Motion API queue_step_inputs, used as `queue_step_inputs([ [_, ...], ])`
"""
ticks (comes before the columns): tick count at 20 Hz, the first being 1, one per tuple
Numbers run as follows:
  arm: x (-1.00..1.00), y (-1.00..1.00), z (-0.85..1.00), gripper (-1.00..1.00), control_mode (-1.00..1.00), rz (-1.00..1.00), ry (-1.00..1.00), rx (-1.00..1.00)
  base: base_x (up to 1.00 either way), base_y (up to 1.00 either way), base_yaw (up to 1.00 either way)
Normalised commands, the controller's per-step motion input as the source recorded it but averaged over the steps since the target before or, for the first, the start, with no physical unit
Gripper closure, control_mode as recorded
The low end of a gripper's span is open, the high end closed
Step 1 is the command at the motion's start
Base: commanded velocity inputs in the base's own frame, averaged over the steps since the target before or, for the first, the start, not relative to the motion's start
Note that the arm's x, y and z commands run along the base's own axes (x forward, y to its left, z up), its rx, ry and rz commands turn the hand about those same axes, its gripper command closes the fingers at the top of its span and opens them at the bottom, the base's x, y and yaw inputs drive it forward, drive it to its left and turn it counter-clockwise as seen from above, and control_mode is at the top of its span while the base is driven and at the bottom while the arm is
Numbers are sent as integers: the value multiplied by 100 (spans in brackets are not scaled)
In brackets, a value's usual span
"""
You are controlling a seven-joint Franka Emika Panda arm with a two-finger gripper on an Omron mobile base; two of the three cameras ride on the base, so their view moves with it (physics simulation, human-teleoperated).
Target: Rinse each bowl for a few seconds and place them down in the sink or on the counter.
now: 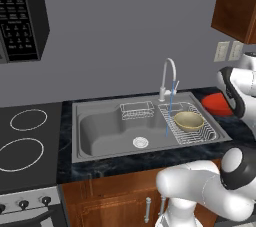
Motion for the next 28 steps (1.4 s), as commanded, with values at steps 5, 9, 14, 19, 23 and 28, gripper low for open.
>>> queue_step_inputs([
  [5, 9, 22, 0, 100, -100, 3, 0, 0, 0, 0, 0],
  [9, 12, 21, 0, 100, -100, 3, 0, 0, 0, 0, 0],
  [14, 13, 18, -1, 100, -100, 2, 0, 0, 0, 0, 0],
  [19, 18, 15, -9, 100, -100, 2, 0, 0, 0, 0, 0],
  [23, 21, 7, -10, 100, -100, 2, 0, 2, 0, 0, 0],
  [28, 28, 9, -10, 100, -100, 1, 0, 2, 0, 0, 0],
])
